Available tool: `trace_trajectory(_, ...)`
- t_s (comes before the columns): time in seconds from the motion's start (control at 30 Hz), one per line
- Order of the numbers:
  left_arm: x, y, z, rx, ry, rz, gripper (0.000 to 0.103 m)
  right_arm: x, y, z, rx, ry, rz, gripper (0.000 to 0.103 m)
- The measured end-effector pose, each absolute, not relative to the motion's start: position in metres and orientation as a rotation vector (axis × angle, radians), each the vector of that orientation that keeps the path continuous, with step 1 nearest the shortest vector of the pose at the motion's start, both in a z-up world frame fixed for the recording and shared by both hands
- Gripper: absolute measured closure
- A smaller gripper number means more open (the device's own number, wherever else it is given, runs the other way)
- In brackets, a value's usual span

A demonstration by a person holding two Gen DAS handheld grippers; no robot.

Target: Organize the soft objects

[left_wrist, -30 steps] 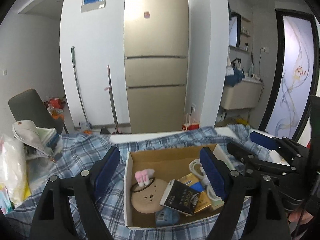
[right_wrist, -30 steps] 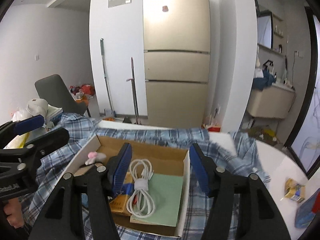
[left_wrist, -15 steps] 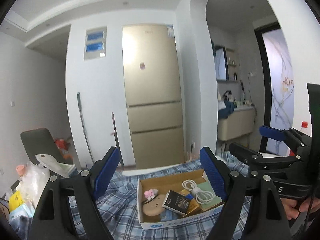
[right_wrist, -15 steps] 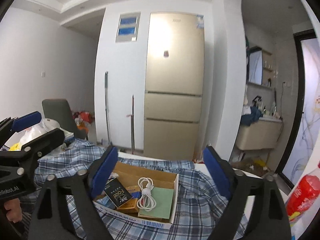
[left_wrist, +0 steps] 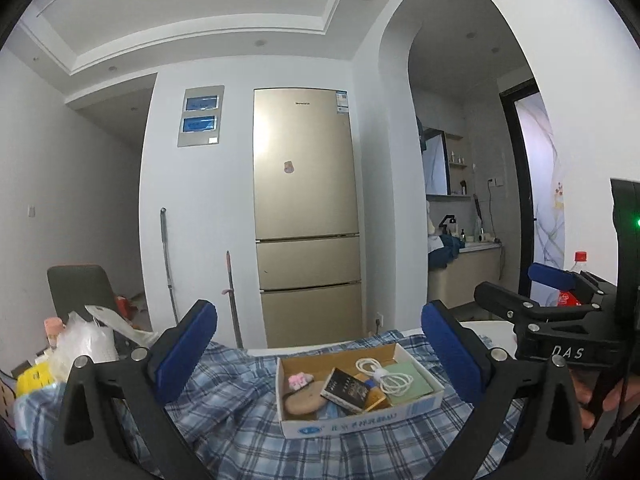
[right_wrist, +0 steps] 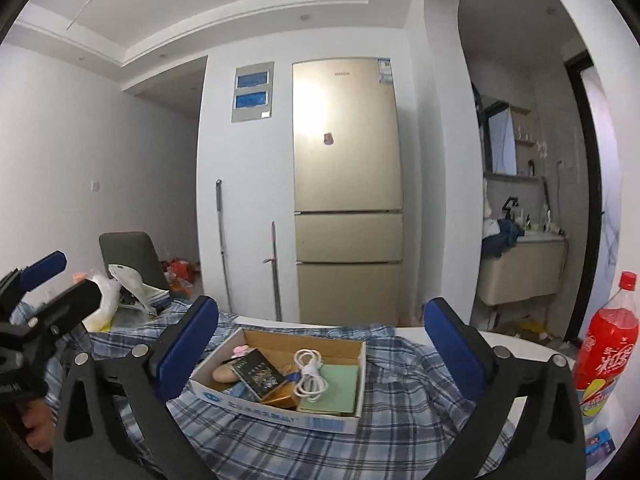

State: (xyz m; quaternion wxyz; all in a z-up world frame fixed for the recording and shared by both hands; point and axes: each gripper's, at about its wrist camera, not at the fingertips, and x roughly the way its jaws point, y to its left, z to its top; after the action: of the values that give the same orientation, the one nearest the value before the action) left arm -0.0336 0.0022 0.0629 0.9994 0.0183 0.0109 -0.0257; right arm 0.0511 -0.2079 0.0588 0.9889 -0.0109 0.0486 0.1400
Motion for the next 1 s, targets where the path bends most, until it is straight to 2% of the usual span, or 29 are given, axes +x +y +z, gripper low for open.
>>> trace_trajectory(0.3,-0.038,0.005,0.024,0.028,0.045,-0.019,0.000,0.038,-0.207,0.019,-0.042,0.055,0.259,0.000)
trace_trajectory(0.4,-0.031,0.004,0.003,0.038,0.106,-0.043,0.000,0.037,-0.204,0.009,-0.060,0.069,0.271,0.000)
trace_trajectory(1.0,-0.029,0.004,0.001,0.044,0.104,-0.021,0.000,0.039,-0.207,0.002,-0.060,0.096,0.274,0.000)
